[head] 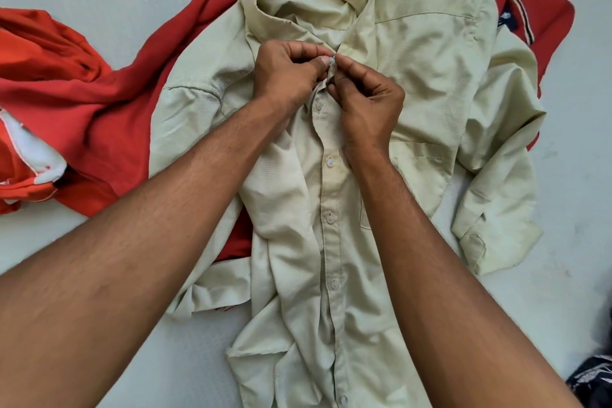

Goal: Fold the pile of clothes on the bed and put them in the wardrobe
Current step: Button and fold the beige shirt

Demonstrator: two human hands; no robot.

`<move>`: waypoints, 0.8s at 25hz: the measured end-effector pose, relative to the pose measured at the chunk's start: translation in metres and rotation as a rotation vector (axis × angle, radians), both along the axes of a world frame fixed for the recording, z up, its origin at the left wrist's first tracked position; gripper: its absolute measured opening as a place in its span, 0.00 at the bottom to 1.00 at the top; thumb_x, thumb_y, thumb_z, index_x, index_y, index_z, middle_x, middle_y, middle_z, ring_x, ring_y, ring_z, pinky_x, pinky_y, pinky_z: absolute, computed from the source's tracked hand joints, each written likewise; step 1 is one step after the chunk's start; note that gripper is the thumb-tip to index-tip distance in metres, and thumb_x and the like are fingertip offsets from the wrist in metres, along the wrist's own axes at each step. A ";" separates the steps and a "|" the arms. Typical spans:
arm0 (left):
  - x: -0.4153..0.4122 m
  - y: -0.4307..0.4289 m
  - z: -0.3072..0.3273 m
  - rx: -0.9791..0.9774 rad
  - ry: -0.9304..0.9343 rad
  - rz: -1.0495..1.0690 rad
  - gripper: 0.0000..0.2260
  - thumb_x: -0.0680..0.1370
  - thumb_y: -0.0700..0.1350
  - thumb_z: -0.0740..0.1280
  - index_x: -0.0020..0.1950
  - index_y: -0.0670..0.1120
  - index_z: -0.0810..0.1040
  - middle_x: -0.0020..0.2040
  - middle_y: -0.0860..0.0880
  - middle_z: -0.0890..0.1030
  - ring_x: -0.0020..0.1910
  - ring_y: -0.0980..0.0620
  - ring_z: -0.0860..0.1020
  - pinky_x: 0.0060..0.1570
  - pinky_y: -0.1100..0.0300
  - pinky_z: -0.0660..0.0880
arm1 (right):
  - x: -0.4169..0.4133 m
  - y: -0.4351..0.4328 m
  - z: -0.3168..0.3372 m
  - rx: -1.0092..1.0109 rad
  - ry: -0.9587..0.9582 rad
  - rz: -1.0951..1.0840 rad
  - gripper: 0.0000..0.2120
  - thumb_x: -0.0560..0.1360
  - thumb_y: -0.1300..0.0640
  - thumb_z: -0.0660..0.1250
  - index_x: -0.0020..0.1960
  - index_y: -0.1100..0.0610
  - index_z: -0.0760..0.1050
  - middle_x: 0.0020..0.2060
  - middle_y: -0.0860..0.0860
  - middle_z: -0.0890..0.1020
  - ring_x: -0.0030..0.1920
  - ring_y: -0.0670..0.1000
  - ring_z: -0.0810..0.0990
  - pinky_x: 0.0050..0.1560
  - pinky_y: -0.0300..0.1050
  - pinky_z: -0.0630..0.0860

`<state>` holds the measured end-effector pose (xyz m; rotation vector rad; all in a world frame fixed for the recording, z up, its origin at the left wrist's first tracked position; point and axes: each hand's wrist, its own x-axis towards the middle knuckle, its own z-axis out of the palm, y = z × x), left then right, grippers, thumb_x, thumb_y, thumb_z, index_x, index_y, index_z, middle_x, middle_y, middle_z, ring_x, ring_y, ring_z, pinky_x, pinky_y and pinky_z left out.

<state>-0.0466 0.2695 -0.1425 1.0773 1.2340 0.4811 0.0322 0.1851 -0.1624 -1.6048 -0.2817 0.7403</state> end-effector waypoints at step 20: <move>0.007 0.005 0.011 0.495 0.371 -0.341 0.04 0.74 0.43 0.72 0.42 0.46 0.86 0.37 0.53 0.85 0.38 0.59 0.82 0.42 0.62 0.79 | 0.007 -0.002 -0.002 -0.062 -0.315 0.110 0.19 0.71 0.70 0.72 0.60 0.61 0.84 0.52 0.51 0.88 0.52 0.45 0.86 0.57 0.47 0.83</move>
